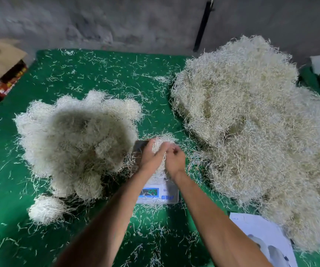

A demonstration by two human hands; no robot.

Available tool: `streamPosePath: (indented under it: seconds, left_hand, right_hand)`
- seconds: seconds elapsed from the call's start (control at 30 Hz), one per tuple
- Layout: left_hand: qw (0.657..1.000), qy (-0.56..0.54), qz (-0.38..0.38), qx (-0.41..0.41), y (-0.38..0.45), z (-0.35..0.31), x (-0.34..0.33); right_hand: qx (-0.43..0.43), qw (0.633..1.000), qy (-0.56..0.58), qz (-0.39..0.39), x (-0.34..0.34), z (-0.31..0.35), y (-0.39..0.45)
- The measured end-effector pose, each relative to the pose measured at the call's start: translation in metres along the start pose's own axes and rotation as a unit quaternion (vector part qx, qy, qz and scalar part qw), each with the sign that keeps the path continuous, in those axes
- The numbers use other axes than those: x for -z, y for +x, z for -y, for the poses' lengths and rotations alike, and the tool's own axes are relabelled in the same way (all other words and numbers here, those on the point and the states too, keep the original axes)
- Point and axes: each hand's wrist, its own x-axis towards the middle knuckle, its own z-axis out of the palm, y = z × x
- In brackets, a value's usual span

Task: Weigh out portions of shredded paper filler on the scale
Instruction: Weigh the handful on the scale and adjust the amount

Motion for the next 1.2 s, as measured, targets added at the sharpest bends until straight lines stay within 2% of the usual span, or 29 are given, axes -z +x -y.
streamPosePath:
  seconds: [0.07,0.17,0.3,0.33,0.43,0.5,0.57,0.77,0.9,1.1,1.2]
  left_hand:
    - [0.998,-0.057,0.008,0.027,-0.001,-0.008,-0.008]
    - [0.996,-0.062,0.016,0.056,-0.002,-0.023,-0.015]
    - [0.997,0.042,-0.064,0.033,-0.001,-0.050,-0.005]
    - [0.997,0.022,-0.047,0.049,-0.002,-0.059,-0.003]
    - [0.996,-0.024,0.039,0.080,-0.014,-0.085,-0.007]
    - [0.995,-0.006,0.071,0.074,-0.023,-0.095,-0.012]
    - [0.994,0.011,0.091,0.061,-0.036,-0.104,-0.014]
    - [0.996,-0.023,0.051,0.063,-0.071,-0.108,-0.019]
    - [0.995,-0.071,0.031,0.058,-0.080,-0.118,-0.004]
    - [0.991,-0.115,-0.018,0.064,-0.075,-0.125,0.021]
    - [0.987,-0.133,-0.035,0.083,-0.073,-0.126,0.029]
  right_hand:
    - [-0.017,0.997,0.074,-0.001,0.003,0.011,0.007]
    - [-0.042,0.992,0.118,0.033,0.020,0.031,0.011]
    - [0.105,0.994,0.003,-0.040,0.052,0.053,0.007]
    - [0.109,0.993,-0.019,-0.040,0.058,0.058,0.004]
    - [0.041,0.999,-0.021,0.007,0.066,0.073,0.000]
    - [0.017,0.999,0.015,0.033,0.074,0.084,-0.001]
    - [0.019,0.999,-0.022,0.039,0.086,0.093,0.002]
    - [0.026,0.992,-0.124,-0.017,0.093,0.118,0.010]
    - [0.013,0.992,-0.127,-0.023,0.076,0.137,0.014]
    - [-0.066,0.993,-0.082,0.054,0.052,0.164,0.010]
    - [-0.023,0.994,-0.084,0.060,0.044,0.175,0.010]
